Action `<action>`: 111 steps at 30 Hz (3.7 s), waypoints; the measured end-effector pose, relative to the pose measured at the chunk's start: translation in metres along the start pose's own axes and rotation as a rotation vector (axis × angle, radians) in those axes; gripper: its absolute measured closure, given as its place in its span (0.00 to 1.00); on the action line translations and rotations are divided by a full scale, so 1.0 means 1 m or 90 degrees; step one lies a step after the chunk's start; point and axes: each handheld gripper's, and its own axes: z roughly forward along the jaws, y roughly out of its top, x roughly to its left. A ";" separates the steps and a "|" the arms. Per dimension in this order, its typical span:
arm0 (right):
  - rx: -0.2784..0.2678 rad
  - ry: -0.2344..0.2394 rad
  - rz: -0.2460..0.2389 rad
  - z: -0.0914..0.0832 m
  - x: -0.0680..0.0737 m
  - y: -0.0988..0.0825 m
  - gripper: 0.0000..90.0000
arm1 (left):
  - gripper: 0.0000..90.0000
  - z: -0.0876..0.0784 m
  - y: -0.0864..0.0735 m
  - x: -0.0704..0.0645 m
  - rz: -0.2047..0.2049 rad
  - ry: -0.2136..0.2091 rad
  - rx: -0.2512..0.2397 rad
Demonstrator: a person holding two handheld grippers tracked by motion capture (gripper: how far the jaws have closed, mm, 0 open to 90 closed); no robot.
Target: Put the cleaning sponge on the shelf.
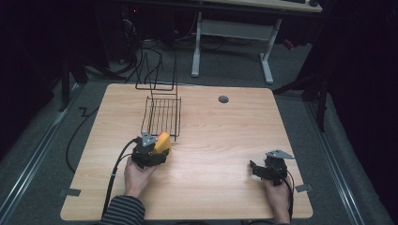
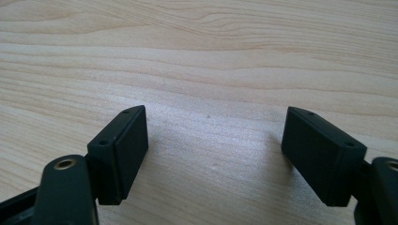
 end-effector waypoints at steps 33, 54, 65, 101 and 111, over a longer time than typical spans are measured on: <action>0.000 0.000 -0.001 0.000 0.000 0.000 0.26 | 0.68 -0.001 0.000 0.001 -0.002 -0.008 0.003; 0.000 0.000 -0.002 0.000 0.000 0.000 0.26 | 0.68 -0.022 0.006 -0.001 0.008 -0.023 -0.013; 0.000 0.000 -0.002 0.000 0.000 0.000 0.26 | 0.68 -0.032 0.008 -0.001 0.009 -0.030 -0.014; 0.000 0.002 -0.003 0.000 0.000 0.000 0.26 | 0.68 -0.053 0.038 0.006 0.024 -0.038 -0.020; 0.000 0.002 -0.003 0.000 0.000 0.000 0.26 | 0.68 -0.049 0.050 0.011 0.027 -0.030 -0.021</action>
